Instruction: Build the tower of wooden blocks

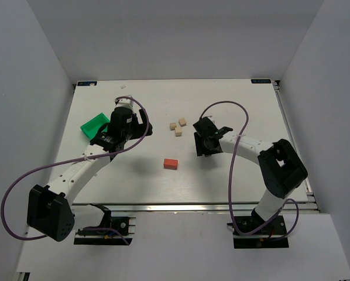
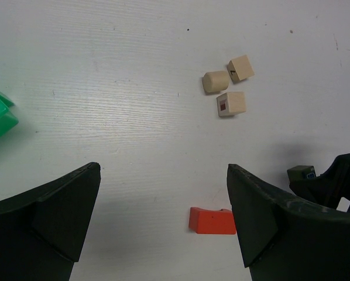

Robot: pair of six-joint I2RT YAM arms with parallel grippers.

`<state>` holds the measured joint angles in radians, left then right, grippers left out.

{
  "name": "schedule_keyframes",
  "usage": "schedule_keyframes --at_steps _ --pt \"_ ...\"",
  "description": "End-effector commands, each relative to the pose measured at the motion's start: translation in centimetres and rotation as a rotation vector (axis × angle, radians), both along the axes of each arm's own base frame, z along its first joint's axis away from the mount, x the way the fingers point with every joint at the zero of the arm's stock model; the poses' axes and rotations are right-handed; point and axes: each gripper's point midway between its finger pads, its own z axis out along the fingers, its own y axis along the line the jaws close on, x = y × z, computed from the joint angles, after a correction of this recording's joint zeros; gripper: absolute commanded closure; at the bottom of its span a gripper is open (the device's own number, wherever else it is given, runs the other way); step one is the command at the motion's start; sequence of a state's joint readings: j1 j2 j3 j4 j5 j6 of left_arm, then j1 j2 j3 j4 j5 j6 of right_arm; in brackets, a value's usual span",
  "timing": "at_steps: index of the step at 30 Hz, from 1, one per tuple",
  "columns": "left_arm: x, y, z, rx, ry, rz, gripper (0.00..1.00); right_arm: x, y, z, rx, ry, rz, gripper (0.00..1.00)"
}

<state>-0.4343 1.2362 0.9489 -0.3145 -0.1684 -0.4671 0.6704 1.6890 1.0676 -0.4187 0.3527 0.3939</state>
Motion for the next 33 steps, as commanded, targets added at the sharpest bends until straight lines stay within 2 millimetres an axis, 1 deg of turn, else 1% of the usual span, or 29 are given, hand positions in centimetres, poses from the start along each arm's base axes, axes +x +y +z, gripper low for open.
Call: schedule_keyframes --at_steps 1,2,3,4,7,8,9,10,11,12,13,14,15,16,17,18,19,20,23,25,26,28,29,33 --pt "0.0 -0.4 2.0 -0.021 -0.047 -0.019 0.02 0.4 0.5 -0.3 0.037 0.005 -0.008 0.36" --pt "0.0 -0.4 2.0 -0.022 -0.048 -0.019 0.02 0.4 0.4 -0.4 0.035 0.006 -0.01 0.39" --pt "0.0 -0.3 2.0 -0.02 -0.047 -0.019 0.02 0.4 0.1 -0.7 0.028 0.007 -0.012 0.49" --pt "0.0 -0.3 2.0 -0.019 -0.046 -0.02 0.02 0.4 0.0 -0.7 0.025 0.007 -0.015 0.56" --pt "0.0 -0.3 2.0 -0.017 -0.047 -0.018 0.02 0.6 -0.4 -0.8 -0.001 -0.005 -0.006 0.71" --pt "0.0 -0.3 2.0 -0.015 -0.044 -0.018 0.02 1.0 -0.9 -0.6 -0.03 -0.026 -0.015 0.74" --pt "0.0 -0.3 2.0 -0.017 -0.043 -0.017 0.02 1.0 -1.4 -0.6 -0.062 -0.03 -0.004 0.81" --pt "0.0 -0.3 2.0 -0.015 -0.045 -0.02 0.02 1.4 -1.8 -0.2 -0.088 -0.045 -0.008 0.84" --pt "0.0 -0.3 2.0 -0.015 -0.045 -0.02 0.02 2.1 -3.1 0.4 -0.164 -0.088 -0.041 0.86" --pt "0.0 -0.3 1.9 -0.014 -0.042 -0.02 0.02 2.0 -4.0 0.3 -0.225 -0.083 -0.05 0.91" --pt "0.0 -0.3 1.9 -0.016 -0.043 -0.021 0.02 2.1 -4.8 0.6 -0.272 -0.094 -0.065 0.91" --pt "0.0 -0.4 1.9 -0.018 -0.044 -0.022 0.02 2.8 -5.9 1.4 -0.343 -0.131 -0.101 0.92" --pt "0.0 -0.3 1.8 -0.015 -0.04 -0.022 0.02 2.9 -6.7 1.2 -0.403 -0.13 -0.117 0.92" --pt "0.0 -0.4 1.7 -0.014 -0.039 -0.022 0.02 2.4 -7.8 1.2 -0.473 -0.113 -0.139 0.92" --pt "0.0 -0.4 1.5 -0.012 -0.033 -0.022 0.02 3.0 -8.5 2.1 -0.534 -0.142 -0.17 0.9" --pt "0.0 -0.3 1.5 -0.012 -0.032 -0.02 0.02 2.8 -8.9 1.3 -0.586 -0.12 -0.171 0.9" --pt "0.0 -0.3 1.5 -0.008 -0.035 -0.019 0.02 2.6 -9.2 1.1 -0.624 -0.103 -0.171 0.9" --pt "0.1 -0.2 1.3 -0.006 -0.029 -0.016 0.02 2.8 -9.1 0.5 -0.643 -0.09 -0.166 0.9" --pt "0.2 -0.2 1.2 0.002 -0.024 -0.011 0.02 2.9 -8.0 -0.5 -0.644 -0.07 -0.141 0.86" --pt "0.2 0.0 1.2 0.005 -0.022 -0.006 0.02 2.7 -7.1 -1.5 -0.64 -0.046 -0.111 0.84" --pt "0.3 0.1 1.0 0.011 -0.02 0.0 0.02 2.7 -6.6 -1.9 -0.631 -0.04 -0.101 0.78" --pt "0.4 0.1 1.0 0.013 -0.017 0.002 0.02 2.4 -5.6 -2.2 -0.614 -0.036 -0.079 0.69" --pt "0.5 0.1 1.1 0.013 -0.019 0.003 0.02 2.3 -5.3 -2.5 -0.608 -0.031 -0.074 0.59" --pt "0.6 0.0 0.9 0.015 -0.011 0.002 0.02 2.1 -3.5 -2.3 -0.557 -0.036 -0.054 0.45"
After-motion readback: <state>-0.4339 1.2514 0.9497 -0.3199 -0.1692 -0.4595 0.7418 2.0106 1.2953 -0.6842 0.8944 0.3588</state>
